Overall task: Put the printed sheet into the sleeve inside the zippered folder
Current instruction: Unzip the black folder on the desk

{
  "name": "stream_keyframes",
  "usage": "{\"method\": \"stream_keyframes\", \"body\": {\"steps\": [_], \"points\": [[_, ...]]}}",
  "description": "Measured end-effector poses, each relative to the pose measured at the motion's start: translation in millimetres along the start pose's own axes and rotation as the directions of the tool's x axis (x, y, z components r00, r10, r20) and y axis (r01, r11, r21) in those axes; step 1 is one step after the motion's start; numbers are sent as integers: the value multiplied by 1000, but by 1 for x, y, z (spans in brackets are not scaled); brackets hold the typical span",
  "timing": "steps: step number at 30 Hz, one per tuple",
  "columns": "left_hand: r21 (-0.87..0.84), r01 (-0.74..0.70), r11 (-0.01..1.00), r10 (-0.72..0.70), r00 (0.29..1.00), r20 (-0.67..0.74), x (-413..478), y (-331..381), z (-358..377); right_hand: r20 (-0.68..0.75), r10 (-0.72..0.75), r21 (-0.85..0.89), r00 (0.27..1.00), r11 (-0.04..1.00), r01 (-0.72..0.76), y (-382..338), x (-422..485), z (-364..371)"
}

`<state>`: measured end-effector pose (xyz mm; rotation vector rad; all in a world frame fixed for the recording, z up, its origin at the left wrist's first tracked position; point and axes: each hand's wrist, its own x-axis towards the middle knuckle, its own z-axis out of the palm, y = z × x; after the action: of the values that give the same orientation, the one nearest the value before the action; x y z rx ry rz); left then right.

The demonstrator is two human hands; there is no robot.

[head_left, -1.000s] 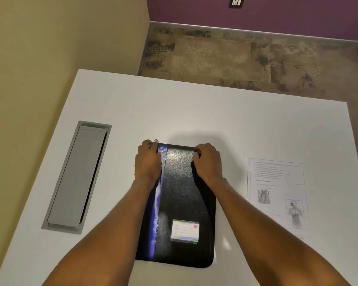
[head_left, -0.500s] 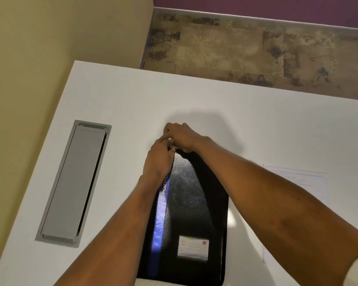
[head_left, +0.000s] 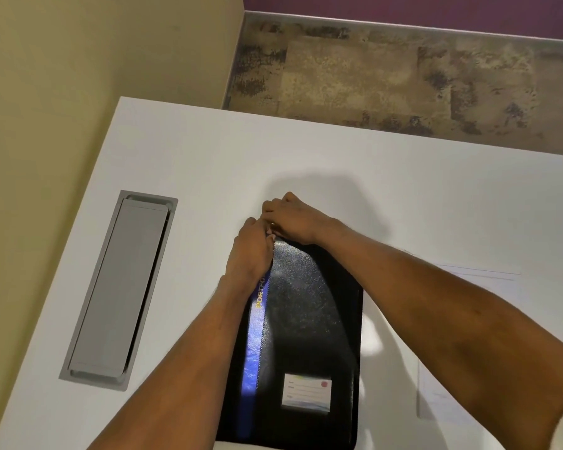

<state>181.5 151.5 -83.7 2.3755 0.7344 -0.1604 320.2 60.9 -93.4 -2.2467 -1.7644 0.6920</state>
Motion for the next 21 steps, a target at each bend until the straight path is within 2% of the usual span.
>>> {"method": "stream_keyframes", "body": {"steps": [6,14,21], "points": [[-3,3,1000,-3,1000,-9,1,2,-1,14,27,-5,1000,1000,-27,4,-6,1],[10,40,999,-40,999,-11,1,1,-3,7,-30,-87,1000,996,31,29,-44,-13],[35,99,994,-100,995,28,3,5,-2,6,87,-197,996,977,-84,44,-106,-19]]}}
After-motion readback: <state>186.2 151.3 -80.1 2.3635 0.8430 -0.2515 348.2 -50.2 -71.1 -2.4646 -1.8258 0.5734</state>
